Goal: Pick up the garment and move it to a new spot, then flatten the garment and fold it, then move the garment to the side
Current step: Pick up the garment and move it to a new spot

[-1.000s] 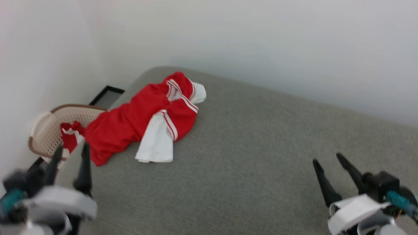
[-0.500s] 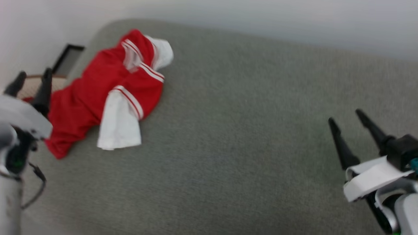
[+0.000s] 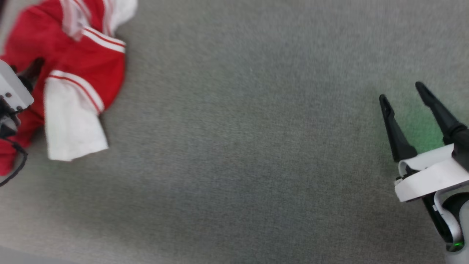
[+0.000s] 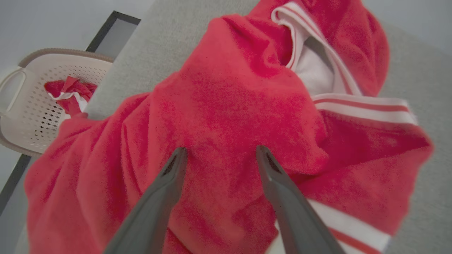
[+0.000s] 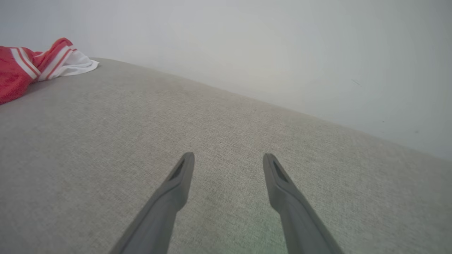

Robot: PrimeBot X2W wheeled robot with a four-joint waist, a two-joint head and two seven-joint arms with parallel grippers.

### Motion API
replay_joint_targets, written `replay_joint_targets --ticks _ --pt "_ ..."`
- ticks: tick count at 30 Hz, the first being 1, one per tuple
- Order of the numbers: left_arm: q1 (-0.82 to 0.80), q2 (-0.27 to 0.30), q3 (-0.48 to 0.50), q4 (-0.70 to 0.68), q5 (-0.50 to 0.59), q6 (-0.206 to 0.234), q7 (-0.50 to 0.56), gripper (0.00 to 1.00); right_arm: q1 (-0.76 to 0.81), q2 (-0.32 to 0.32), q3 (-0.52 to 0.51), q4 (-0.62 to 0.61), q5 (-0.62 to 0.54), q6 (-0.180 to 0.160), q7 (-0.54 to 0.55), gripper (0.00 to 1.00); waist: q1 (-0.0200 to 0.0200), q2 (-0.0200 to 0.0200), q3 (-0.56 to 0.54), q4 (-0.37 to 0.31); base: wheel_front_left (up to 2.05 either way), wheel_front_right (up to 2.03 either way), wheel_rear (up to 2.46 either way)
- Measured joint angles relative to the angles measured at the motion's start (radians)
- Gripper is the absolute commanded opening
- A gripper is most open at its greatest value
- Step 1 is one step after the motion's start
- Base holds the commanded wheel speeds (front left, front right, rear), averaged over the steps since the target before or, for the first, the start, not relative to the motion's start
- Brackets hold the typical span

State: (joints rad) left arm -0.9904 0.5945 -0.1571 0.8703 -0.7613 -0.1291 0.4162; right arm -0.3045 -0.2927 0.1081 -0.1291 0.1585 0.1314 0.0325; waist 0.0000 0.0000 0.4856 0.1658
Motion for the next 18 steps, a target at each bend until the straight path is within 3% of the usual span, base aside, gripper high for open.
replay_joint_targets --ticks 6,13,14,15,18 --pt "-0.101 -0.019 -0.051 0.142 -0.019 0.000 0.046 1.00 -0.014 -0.003 -0.010 -0.057 -0.013 0.000 0.031 1.00 0.0000 0.0000 0.101 -0.024 0.00 0.00 0.00" --pt "-0.181 -0.003 -0.103 0.210 -0.050 0.000 0.075 1.00 -0.025 -0.003 -0.012 -0.088 -0.021 0.000 0.053 1.00 0.0000 0.0000 0.170 -0.043 0.00 0.00 0.00" --pt "-0.186 -0.001 -0.109 0.213 -0.061 0.000 0.085 0.73 -0.031 -0.003 -0.011 -0.089 -0.021 0.000 0.053 1.00 0.0000 0.0000 0.173 -0.046 0.00 0.00 0.00" --pt "-0.190 -0.001 -0.117 0.213 -0.069 0.001 0.091 0.00 -0.034 -0.002 -0.010 -0.090 -0.021 0.000 0.056 1.00 -0.0001 0.0000 0.173 -0.048 0.00 0.00 0.00" --pt "-0.195 -0.003 -0.135 0.215 -0.090 0.000 0.059 0.00 -0.034 -0.001 -0.007 -0.087 -0.023 0.000 0.055 1.00 0.0000 0.0000 0.163 -0.050 0.00 0.00 0.00"
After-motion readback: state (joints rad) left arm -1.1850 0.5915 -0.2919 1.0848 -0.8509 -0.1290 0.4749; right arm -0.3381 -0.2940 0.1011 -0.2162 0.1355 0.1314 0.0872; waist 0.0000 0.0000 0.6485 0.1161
